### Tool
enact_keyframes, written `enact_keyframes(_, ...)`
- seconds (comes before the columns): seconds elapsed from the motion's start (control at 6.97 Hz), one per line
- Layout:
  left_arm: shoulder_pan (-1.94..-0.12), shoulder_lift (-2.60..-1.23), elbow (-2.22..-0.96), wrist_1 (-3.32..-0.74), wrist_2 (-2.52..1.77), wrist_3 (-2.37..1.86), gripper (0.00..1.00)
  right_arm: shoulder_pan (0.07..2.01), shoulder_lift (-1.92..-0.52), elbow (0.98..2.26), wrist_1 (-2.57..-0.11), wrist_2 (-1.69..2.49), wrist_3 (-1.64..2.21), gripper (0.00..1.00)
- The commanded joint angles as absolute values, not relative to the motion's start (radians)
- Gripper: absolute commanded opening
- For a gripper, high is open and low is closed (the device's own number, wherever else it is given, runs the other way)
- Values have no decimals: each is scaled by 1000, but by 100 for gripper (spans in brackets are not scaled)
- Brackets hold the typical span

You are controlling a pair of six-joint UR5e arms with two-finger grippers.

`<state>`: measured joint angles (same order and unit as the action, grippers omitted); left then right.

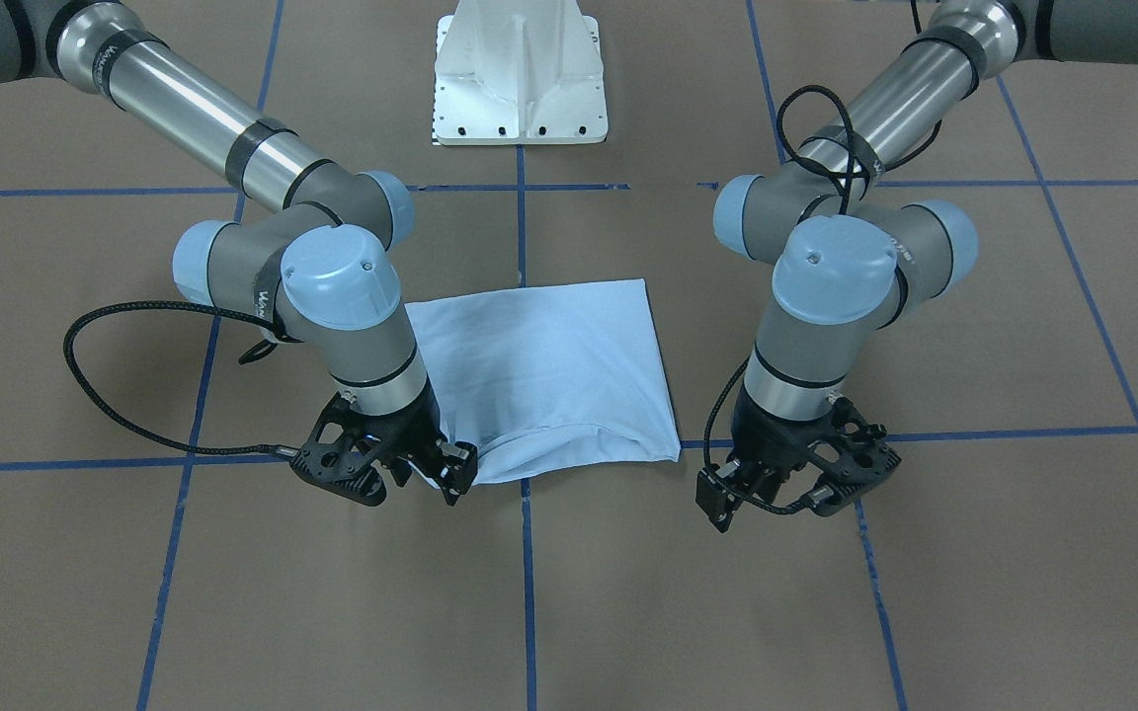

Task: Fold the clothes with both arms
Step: 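Release the left gripper and raise it while the right gripper presses the fold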

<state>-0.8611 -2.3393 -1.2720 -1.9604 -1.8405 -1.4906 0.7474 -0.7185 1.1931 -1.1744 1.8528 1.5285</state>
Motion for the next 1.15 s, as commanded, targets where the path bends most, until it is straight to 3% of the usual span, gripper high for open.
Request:
enact_keyframes(0.0,-871,-2335,-1269,-1965,-1867,-1468,100,793,-695,1196,-1183,1935,1483,100)
enact_keyframes(0.43,-934,-2290,-1304,-1954,-1983,-1344,100,761,-696,1273,-1436,1953,1371,100)
enact_keyframes(1.0,-936,-2286,-1312,-1956,-1987,-1344,100,667,-663,1258,-1609,1838,1174,100)
